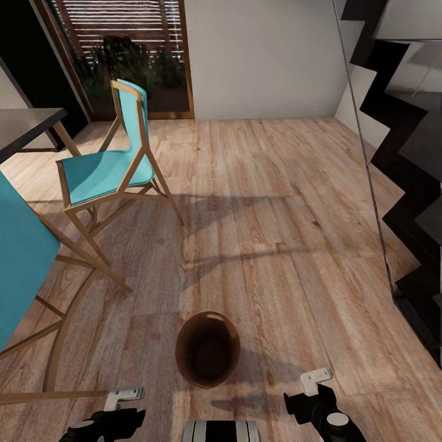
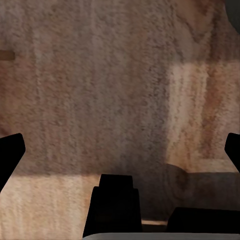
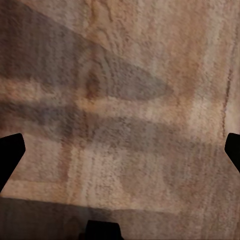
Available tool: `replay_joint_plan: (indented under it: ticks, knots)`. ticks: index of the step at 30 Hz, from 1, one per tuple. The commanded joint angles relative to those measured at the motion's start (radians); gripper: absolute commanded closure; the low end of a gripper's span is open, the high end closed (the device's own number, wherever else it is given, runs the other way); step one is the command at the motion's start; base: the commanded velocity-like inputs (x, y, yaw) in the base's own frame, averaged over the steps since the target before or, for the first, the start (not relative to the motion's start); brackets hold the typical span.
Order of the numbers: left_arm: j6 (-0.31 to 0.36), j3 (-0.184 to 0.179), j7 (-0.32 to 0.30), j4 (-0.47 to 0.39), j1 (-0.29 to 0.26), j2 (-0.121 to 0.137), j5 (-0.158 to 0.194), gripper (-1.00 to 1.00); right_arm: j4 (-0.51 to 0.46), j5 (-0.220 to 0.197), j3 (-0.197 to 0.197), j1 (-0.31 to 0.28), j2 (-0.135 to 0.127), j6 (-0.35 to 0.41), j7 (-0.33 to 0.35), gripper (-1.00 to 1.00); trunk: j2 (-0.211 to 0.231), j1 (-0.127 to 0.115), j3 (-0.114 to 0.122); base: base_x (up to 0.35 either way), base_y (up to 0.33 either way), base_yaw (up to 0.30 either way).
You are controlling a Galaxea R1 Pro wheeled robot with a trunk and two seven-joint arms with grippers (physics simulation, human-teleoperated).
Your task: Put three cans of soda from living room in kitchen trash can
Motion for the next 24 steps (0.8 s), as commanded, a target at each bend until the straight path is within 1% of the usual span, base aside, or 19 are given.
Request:
replay_joint_plan:
  ticks: [1,9,13,17,18,19,21,24]
  knots:
    - [0.000,0.000,0.000,0.000,0.000,0.000,0.000,-1.00,0.000,0.000,0.000,0.000,-0.001,-0.001,0.000,-1.00,0.000,0.000,0.000,0.000,0.000,0.000]
    - [0.000,-0.001,-0.001,-0.001,0.000,-0.001,0.000,-1.00,0.000,-0.002,0.000,0.000,0.000,0.003,-0.001,-1.00,0.000,0.000,0.000,0.000,0.000,0.000]
    - [0.000,-0.001,-0.001,-0.001,0.000,-0.001,0.000,-1.00,-0.004,0.003,-0.001,0.000,0.000,0.041,-0.017,-1.00,0.000,0.000,0.000,0.000,0.000,0.000]
    - [-0.001,0.005,-0.002,-0.002,0.000,0.000,0.002,-1.00,-0.087,-0.003,0.000,0.000,0.005,0.066,-0.017,-1.00,0.000,0.000,0.000,0.000,0.000,0.000]
    - [-0.001,0.007,-0.002,-0.003,0.001,0.001,0.003,-1.00,-0.103,-0.004,0.001,-0.003,0.009,0.078,-0.015,-1.00,0.000,0.000,0.000,0.000,0.000,0.000]
    - [-0.010,0.007,-0.002,-0.002,0.001,0.002,0.002,-1.00,-0.122,-0.006,0.002,-0.032,0.046,0.123,-0.004,-1.00,0.000,0.000,0.000,0.000,0.000,0.000]
    - [-0.019,0.006,-0.003,-0.001,0.000,0.002,0.001,-1.00,-0.127,-0.006,0.003,-0.048,0.067,0.144,0.008,-1.00,0.000,0.000,0.000,0.000,0.000,0.000]
    - [-0.026,0.008,-0.002,0.001,0.000,0.002,0.002,-1.00,-0.131,-0.007,0.003,-0.061,0.088,0.160,0.028,-1.00,0.000,0.000,0.000,0.000,0.000,0.000]
